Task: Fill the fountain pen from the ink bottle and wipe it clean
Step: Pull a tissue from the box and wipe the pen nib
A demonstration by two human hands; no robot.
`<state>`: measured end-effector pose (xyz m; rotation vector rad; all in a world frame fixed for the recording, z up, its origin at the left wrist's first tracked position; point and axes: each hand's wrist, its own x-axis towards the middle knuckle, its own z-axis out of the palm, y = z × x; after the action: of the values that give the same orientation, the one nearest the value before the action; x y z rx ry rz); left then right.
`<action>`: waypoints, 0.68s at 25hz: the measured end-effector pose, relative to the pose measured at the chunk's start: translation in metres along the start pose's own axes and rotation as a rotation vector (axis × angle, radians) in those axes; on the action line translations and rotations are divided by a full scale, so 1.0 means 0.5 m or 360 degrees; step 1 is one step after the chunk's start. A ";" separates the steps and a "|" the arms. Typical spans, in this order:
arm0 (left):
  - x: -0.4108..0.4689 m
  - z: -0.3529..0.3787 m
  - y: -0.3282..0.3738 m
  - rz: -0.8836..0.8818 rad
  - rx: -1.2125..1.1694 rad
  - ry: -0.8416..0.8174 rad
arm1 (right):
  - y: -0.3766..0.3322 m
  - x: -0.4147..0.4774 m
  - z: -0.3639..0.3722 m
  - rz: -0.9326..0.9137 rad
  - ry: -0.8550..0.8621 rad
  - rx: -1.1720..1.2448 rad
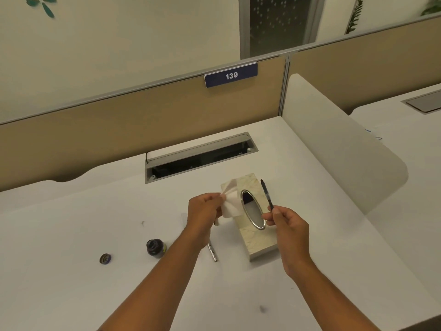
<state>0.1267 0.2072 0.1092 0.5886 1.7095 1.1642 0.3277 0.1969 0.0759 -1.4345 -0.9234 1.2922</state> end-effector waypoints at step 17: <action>-0.063 -0.228 -0.068 0.0060 -0.0479 -0.0217 | 0.013 -0.201 0.182 -0.0110 -0.0345 -0.0480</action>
<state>0.0425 0.1179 0.1035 0.5023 1.3805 1.3455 0.2221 0.1142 0.0976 -1.4935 -1.3480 1.3150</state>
